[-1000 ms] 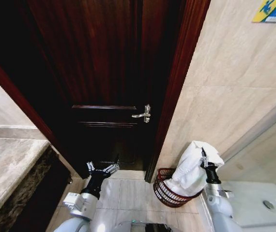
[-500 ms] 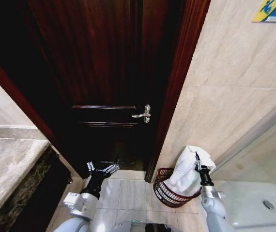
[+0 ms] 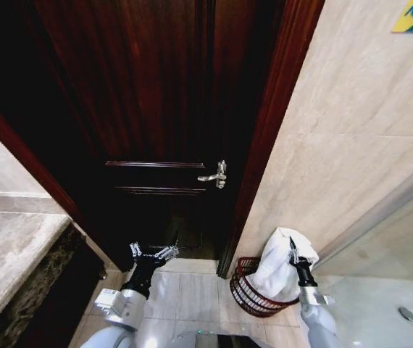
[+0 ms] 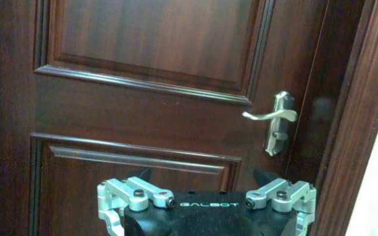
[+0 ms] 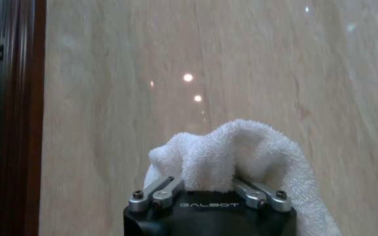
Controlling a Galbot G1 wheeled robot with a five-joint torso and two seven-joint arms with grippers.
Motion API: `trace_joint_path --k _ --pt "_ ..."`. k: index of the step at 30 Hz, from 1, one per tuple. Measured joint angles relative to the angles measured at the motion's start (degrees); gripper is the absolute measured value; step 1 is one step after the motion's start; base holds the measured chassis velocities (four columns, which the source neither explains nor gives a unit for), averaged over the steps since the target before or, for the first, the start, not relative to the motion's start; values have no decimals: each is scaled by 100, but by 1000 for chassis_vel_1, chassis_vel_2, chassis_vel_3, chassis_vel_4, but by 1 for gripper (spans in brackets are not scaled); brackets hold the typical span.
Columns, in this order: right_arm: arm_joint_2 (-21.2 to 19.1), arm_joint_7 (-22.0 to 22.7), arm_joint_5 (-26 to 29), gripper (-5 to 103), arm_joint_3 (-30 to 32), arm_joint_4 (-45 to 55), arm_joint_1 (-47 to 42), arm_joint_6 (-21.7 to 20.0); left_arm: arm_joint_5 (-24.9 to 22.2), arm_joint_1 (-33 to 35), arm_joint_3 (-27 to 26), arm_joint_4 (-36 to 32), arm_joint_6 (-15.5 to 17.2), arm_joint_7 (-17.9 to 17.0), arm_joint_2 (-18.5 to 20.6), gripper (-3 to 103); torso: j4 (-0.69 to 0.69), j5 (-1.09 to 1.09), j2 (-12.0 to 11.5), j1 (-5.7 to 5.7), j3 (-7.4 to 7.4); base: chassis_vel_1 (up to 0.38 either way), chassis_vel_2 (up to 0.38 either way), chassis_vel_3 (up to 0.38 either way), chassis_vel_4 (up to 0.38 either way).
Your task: Discard the used towel into the hamper.
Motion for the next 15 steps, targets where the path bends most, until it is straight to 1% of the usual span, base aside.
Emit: trace_joint_path --k 1,4,6,7,10,15 --pt "0 0 0 11 0 0 0 0 0 0 0 0 0 0 0 100 0 0 0 0 0 -27 56 31 -32" --pt "5 -266 88 11 -15 -452 89 0 0 0 0 0 0 0 0 100 -1 1 0 -1 0 0 0 0 0" --pt "9 -329 90 11 -12 -569 134 0 0 0 0 0 0 0 0 100 -1 1 0 -2 0 0 0 0 0" --pt "31 -419 91 11 -1 -795 236 0 0 0 0 0 0 0 0 100 -1 1 0 -3 -1 0 0 0 0" --pt "47 -447 92 11 3 -930 298 0 0 0 0 0 0 0 0 100 -1 0 0 -3 -1 0 0 0 0" --pt "61 -652 12 11 65 -1382 530 0 0 0 0 0 0 0 0 100 0 0 0 -2 -1 0 0 0 0"
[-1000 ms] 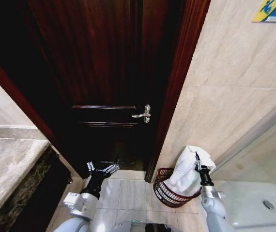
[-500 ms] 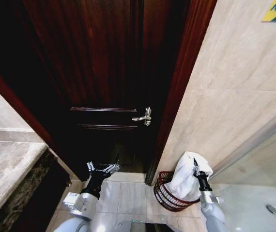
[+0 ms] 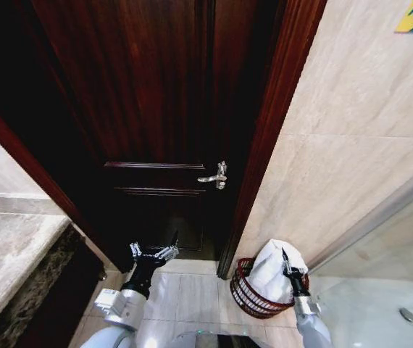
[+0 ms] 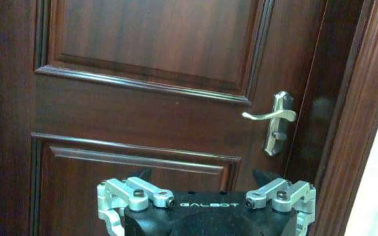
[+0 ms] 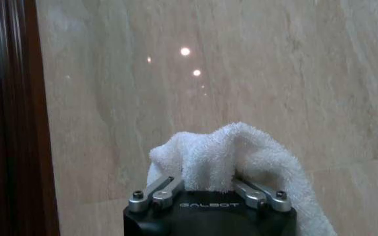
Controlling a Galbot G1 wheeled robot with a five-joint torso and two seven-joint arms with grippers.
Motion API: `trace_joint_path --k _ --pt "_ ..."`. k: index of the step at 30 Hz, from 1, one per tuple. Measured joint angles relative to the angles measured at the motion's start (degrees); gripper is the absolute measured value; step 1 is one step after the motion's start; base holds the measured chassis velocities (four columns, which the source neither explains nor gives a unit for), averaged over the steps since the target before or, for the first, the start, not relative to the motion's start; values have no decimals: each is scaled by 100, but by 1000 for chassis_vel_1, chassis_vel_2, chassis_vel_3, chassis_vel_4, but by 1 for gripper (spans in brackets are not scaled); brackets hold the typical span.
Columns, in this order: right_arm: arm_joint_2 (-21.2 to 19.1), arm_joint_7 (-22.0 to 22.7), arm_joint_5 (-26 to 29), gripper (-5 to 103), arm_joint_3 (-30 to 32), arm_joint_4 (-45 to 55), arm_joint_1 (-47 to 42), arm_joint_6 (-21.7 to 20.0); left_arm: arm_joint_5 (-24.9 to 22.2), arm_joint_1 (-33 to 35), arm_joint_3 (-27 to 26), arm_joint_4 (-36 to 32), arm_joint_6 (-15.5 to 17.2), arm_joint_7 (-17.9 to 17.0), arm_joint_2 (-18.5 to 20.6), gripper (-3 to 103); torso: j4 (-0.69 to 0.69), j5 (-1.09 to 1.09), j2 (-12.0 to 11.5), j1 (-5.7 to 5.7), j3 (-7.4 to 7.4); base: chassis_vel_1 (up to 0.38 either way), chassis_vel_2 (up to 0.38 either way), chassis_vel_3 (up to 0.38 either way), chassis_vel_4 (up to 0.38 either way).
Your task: Discard the used towel into the hamper.
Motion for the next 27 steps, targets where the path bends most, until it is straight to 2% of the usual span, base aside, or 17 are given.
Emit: trace_joint_path --k 9,16,17,20,24,27 --pt "54 -118 -246 11 166 -616 178 0 0 0 0 0 0 0 0 100 0 0 0 0 0 0 0 0 0" --pt "-60 -770 -690 11 418 -1545 367 0 0 0 0 0 0 0 0 100 -1 -1 0 0 0 0 0 0 0" --pt "-89 -788 -989 11 554 -1823 462 0 0 0 0 0 0 0 0 100 0 -1 0 0 0 0 0 0 0" --pt "-102 -711 -1147 11 573 -1945 481 1 0 0 0 0 0 0 0 100 -1 1 -1 0 0 0 0 0 0" --pt "-99 -378 -1471 11 591 -1956 478 1 0 0 0 0 0 0 0 100 0 0 -1 0 0 0 0 0 0" --pt "-140 80 -1895 11 601 -1947 469 -2 0 0 0 0 0 0 0 100 0 0 -1 0 0 0 0 0 0"
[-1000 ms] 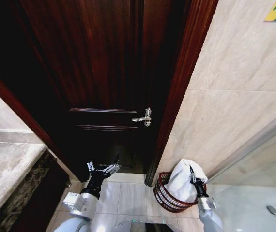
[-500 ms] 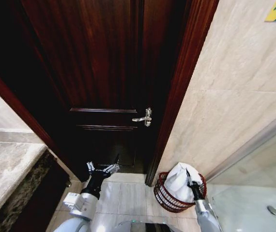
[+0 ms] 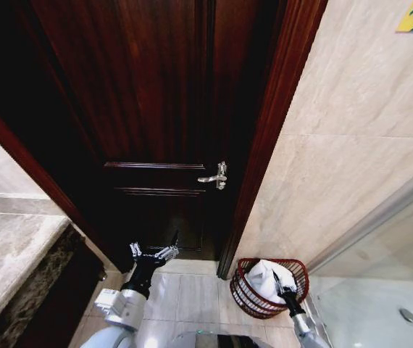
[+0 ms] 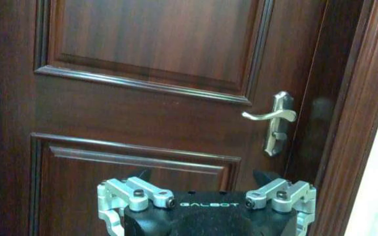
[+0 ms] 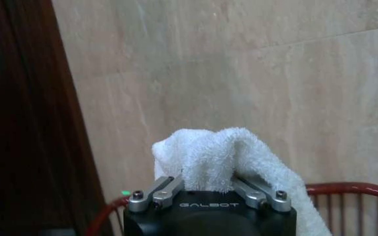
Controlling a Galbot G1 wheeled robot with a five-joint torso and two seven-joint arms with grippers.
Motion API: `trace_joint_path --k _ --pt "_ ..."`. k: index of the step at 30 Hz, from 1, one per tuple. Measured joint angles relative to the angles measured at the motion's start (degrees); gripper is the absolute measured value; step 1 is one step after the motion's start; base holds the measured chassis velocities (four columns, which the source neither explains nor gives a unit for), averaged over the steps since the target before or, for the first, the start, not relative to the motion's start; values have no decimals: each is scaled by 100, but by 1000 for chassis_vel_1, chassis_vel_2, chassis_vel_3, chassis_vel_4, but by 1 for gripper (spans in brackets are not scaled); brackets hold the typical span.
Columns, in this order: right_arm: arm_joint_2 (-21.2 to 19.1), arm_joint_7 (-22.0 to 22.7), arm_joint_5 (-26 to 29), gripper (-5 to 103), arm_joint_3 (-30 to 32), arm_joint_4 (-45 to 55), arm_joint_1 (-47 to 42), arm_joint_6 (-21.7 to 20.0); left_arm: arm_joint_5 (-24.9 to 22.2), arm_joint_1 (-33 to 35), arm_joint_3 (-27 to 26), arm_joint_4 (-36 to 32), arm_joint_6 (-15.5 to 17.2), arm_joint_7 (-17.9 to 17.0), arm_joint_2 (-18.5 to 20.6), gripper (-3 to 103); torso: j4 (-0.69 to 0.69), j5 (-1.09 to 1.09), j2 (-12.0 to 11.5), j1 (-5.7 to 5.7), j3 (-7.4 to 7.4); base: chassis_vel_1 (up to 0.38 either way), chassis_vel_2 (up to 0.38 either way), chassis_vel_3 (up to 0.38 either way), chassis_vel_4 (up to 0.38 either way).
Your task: Discard the used towel into the hamper.
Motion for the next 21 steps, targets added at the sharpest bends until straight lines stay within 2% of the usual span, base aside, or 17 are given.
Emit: trace_joint_path --k 1,9,21 --pt "-12 274 -218 11 13 4 0 -67 0 0 0 0 0 0 0 100 0 -3 0 0 0 0 0 0 0" --pt "33 858 -662 11 20 20 41 -668 0 0 0 0 0 0 0 100 0 1 0 0 0 0 0 0 0" --pt "16 843 -1254 11 43 81 73 -1628 0 0 0 0 0 0 0 100 -1 1 0 2 1 -23 20 22 -20"
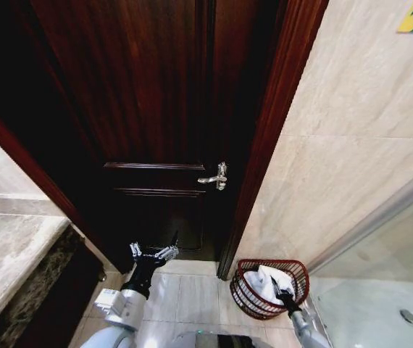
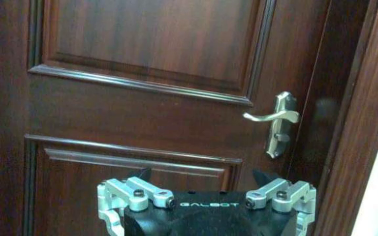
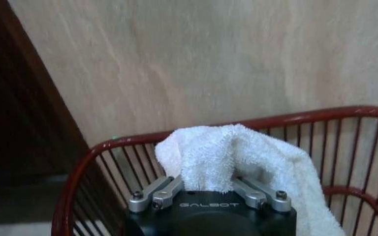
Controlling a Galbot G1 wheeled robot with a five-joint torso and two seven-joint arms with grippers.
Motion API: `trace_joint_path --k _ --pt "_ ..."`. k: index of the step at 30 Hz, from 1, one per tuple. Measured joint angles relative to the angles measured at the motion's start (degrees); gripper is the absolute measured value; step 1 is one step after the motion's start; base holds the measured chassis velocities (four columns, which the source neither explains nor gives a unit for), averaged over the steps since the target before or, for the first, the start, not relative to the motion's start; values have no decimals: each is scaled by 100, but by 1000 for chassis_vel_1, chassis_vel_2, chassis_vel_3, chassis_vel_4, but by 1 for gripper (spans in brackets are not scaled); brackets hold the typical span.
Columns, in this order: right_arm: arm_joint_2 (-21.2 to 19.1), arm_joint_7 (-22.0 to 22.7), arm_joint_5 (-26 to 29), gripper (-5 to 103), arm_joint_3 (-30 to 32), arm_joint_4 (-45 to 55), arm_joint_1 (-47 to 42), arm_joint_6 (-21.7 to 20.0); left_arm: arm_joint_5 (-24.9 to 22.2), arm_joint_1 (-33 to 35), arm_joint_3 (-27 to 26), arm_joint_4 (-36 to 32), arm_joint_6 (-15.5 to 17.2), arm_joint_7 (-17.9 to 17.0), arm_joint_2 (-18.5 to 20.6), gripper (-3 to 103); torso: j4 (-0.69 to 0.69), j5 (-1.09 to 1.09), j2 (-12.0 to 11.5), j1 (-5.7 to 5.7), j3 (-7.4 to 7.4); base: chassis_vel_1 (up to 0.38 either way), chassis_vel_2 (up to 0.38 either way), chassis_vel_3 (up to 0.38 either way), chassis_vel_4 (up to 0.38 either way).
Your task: Discard the used towel into the hamper.
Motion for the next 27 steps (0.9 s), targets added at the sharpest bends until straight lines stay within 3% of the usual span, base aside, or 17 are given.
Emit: trace_joint_path --k 4,5,8,16,27 --pt "-41 244 -465 11 -15 569 -85 -1161 0 0 0 0 0 0 0 100 2 -2 0 2 0 -29 25 20 -19" --pt "-41 244 -465 11 -15 569 -85 -1161 0 0 0 0 0 0 0 100 2 -2 0 2 0 0 0 0 0" --pt "-143 457 -723 11 -72 617 7 -1858 0 0 0 0 0 0 0 100 1 0 0 -1 0 0 0 0 0" --pt "-243 752 -1068 11 -403 671 227 -2382 0 0 0 0 0 0 0 100 0 -2 0 -2 0 0 0 0 0" --pt "3 1113 -1662 11 -873 222 722 -2596 0 0 0 0 0 0 0 100 1 -2 0 -2 0 0 0 0 0"
